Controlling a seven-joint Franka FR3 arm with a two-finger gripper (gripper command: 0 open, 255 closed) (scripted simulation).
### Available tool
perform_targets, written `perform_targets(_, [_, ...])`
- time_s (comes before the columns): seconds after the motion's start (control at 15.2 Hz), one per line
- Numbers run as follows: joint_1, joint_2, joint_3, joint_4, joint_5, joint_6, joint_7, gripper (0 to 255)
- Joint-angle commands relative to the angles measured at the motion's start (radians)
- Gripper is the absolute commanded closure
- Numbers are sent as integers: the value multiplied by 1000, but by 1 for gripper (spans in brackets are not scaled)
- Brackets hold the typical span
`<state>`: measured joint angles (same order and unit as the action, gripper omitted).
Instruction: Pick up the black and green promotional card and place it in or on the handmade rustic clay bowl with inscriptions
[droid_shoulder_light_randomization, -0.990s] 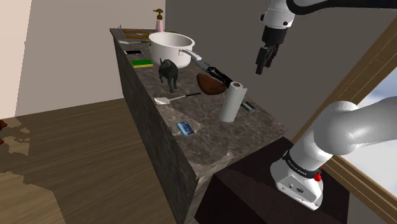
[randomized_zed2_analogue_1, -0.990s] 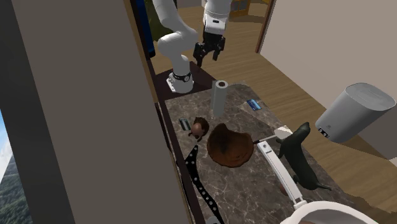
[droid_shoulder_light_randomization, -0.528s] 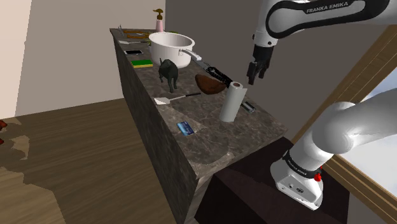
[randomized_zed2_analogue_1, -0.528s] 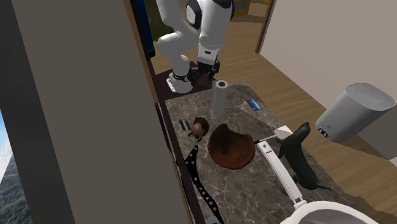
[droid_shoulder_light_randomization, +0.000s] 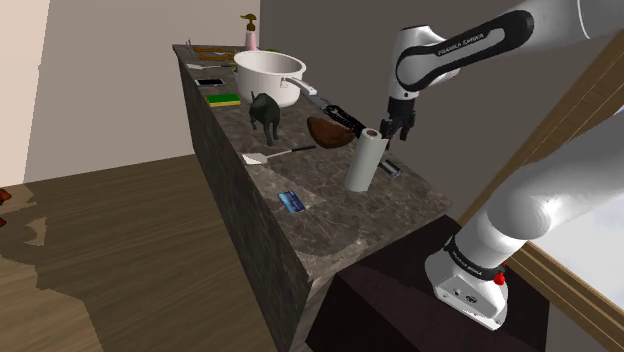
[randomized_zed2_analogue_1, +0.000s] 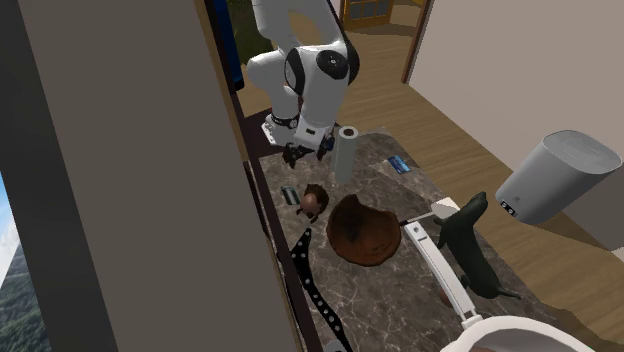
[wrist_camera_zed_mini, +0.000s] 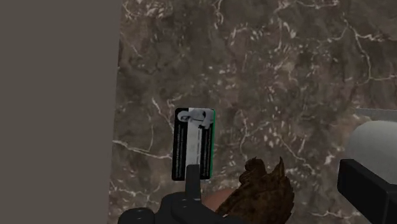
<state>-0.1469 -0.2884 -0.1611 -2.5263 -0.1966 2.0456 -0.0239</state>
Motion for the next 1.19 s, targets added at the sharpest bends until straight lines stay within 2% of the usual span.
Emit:
perform_targets(0.0, [-17,60,-18,-2,-10,52,9,0])
perform_targets(0.4, [-62,273,-68,34,-17,195,27,0])
perform_targets(0.86, [-71,338,-77,-7,-23,302,28,0])
perform_targets(1.12, [-72,344,-78,-10,-23,311,28,0])
